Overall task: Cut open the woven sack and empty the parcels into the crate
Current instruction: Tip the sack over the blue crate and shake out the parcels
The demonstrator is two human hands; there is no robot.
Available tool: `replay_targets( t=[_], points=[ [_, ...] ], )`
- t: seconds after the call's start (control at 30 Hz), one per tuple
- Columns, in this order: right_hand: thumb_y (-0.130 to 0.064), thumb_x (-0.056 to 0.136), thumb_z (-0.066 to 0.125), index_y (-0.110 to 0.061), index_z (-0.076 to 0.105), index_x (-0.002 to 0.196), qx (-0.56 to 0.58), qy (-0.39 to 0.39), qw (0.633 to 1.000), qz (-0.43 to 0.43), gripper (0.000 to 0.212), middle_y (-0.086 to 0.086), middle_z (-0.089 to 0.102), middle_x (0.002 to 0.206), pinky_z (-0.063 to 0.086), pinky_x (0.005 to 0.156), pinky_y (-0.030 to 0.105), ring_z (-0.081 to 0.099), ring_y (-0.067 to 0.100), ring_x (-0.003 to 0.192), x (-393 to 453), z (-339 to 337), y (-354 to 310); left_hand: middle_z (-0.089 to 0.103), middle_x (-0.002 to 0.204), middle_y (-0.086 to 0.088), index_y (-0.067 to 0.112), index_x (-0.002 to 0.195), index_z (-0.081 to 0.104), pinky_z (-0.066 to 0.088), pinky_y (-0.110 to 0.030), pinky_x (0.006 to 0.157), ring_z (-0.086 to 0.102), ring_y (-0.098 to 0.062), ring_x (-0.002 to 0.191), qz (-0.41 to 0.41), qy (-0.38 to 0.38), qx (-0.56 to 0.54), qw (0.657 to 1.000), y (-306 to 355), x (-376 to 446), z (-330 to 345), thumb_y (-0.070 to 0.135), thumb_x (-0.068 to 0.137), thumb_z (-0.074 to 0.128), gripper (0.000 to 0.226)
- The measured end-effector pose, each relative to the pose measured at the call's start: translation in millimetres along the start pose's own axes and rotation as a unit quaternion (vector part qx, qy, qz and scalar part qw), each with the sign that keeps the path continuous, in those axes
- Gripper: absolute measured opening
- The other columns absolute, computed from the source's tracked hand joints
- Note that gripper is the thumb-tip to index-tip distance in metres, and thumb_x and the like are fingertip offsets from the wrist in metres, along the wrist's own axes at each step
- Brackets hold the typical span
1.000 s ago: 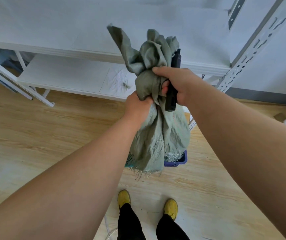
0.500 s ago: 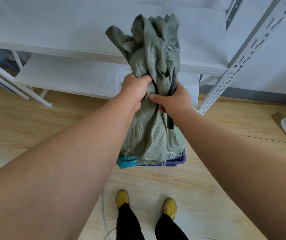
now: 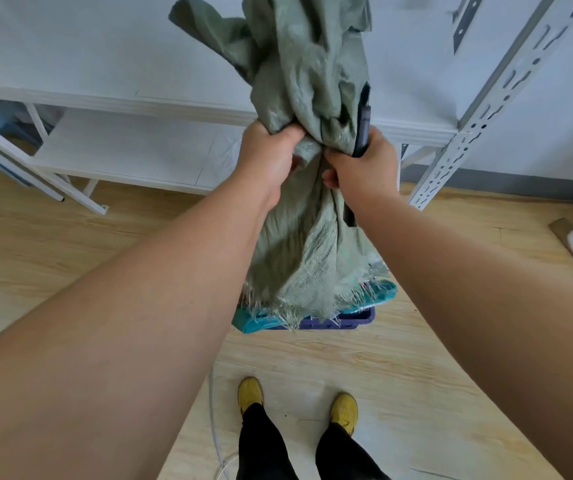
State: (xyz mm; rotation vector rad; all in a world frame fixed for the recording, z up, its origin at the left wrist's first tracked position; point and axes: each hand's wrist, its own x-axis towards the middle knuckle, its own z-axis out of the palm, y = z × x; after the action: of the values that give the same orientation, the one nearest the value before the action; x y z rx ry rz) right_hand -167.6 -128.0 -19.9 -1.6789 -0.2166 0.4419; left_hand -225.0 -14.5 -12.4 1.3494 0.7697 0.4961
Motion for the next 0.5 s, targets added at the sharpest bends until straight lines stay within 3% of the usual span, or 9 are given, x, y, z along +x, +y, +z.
replay_targets(
  t=[0.1, 0.2, 0.3, 0.4, 0.5],
  points=[
    [-0.002, 0.082, 0.062, -0.018, 0.055, 0.079, -0.014, -0.006, 0.999, 0.034, 0.017, 0.012, 0.065, 0.072, 0.058, 0.054, 0.03, 0.061, 0.015, 0.045, 0, 1, 1, 0.073, 0.095, -0.009, 0.013, 0.094, 0.068, 0.056, -0.046, 0.087, 0.07, -0.023, 0.09, -0.029, 0.016, 0.008, 0.999, -4, -3, 0, 0.01, 0.08, 0.069, 0.015],
    [-0.004, 0.081, 0.064, -0.016, 0.057, 0.082, 0.02, -0.005, 1.0, -0.011, 0.013, 0.009, 0.064, 0.066, 0.057, 0.052, 0.028, 0.062, 0.014, 0.045, 3, 4, -7, 0.074, 0.093, -0.006, 0.015, 0.092, 0.067, 0.058, -0.041, 0.081, 0.071, -0.021, 0.088, -0.002, 0.047, -0.045, 0.998, 4, 2, -3, 0.016, 0.076, 0.072, 0.017],
    [-0.002, 0.084, 0.064, -0.013, 0.055, 0.08, 0.002, -0.032, 0.999, 0.031, 0.014, 0.013, 0.062, 0.069, 0.06, 0.055, 0.032, 0.059, 0.014, 0.043, -2, 5, -6, 0.073, 0.092, -0.007, 0.014, 0.093, 0.068, 0.056, -0.037, 0.077, 0.07, -0.024, 0.088, -0.031, 0.063, -0.003, 0.998, -2, -2, -3, 0.02, 0.077, 0.072, 0.018],
    [-0.002, 0.084, 0.065, -0.009, 0.057, 0.085, 0.026, -0.045, 0.999, 0.015, 0.011, 0.013, 0.063, 0.069, 0.059, 0.056, 0.031, 0.062, 0.014, 0.045, 0, 6, -12, 0.073, 0.095, -0.008, 0.01, 0.1, 0.067, 0.057, -0.04, 0.079, 0.07, -0.023, 0.088, -0.007, 0.091, -0.035, 0.995, 3, -2, -5, 0.021, 0.072, 0.074, 0.031],
    [0.0, 0.084, 0.064, -0.005, 0.057, 0.091, 0.046, -0.056, 0.997, 0.008, 0.011, 0.015, 0.062, 0.072, 0.059, 0.057, 0.032, 0.061, 0.017, 0.048, 1, 7, -11, 0.073, 0.093, -0.006, 0.011, 0.097, 0.068, 0.058, -0.043, 0.082, 0.071, -0.022, 0.088, 0.001, 0.094, -0.036, 0.995, 1, -4, -8, 0.021, 0.074, 0.073, 0.027]
  ],
)
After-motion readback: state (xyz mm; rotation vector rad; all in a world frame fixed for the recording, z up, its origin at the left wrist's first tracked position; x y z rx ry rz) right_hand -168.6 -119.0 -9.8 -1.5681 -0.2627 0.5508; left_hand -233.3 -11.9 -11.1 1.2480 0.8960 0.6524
